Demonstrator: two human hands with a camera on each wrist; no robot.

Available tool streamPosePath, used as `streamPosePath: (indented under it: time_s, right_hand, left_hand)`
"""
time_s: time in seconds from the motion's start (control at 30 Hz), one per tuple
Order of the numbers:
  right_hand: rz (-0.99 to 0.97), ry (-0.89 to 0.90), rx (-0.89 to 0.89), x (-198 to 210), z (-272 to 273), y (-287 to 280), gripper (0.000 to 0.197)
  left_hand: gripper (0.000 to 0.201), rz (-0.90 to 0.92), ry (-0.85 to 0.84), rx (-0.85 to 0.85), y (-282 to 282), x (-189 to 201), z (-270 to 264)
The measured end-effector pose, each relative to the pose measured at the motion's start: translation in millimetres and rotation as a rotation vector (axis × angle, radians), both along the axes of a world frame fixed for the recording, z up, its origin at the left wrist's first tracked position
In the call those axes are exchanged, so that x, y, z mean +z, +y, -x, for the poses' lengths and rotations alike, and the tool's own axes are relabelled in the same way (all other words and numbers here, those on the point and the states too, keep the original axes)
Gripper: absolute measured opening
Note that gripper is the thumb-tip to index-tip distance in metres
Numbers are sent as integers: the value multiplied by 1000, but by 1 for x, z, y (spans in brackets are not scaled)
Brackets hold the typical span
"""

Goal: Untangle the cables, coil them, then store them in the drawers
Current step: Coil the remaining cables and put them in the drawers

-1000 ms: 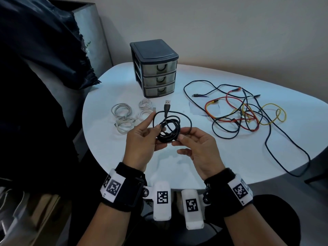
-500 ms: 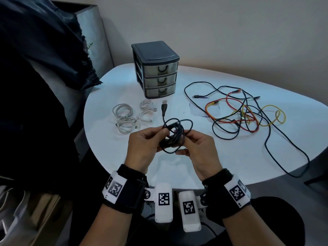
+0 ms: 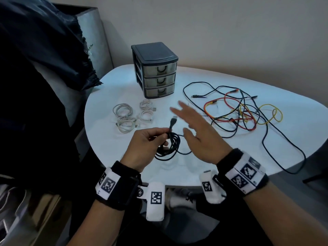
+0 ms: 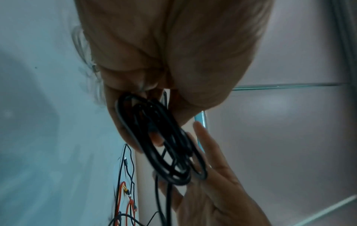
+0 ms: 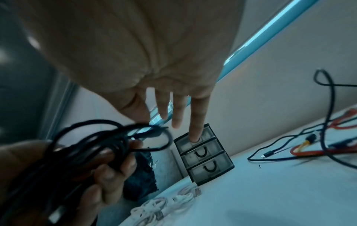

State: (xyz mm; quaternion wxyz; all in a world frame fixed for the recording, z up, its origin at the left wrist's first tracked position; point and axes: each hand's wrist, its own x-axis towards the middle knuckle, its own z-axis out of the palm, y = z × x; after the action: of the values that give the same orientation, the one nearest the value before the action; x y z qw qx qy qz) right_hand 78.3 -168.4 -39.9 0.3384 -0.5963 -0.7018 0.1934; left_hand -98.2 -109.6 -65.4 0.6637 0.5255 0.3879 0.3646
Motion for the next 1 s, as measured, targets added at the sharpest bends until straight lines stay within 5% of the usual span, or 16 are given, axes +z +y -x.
streamPosePath:
  time_s: [0.17,0.33,0.5,0.6,0.77,1.0]
  right_hand:
    - [131,-299,172,13,0,11,45]
    - [132,-452,49,33,-1,15,21]
    - [130,-474,-67,33,9,12,24]
    - [146,-339,-78,28,5,10,20]
    - [368,148,-203,16,-16,1,23]
    - [515,786,-298,-6,7,-10,12]
  left_hand:
    - [38,-19,123,-131,-4,6,0]
    - [29,134,41,-125,-8,6,-1]
    - [40,-66,150,-186,-13,-3,-5]
    - [43,-38,147,-119,-14,-6,-10]
    - [47,123,1,-36,-5,-8,-4]
    - [64,-48,117,-63,-7,-14,-17]
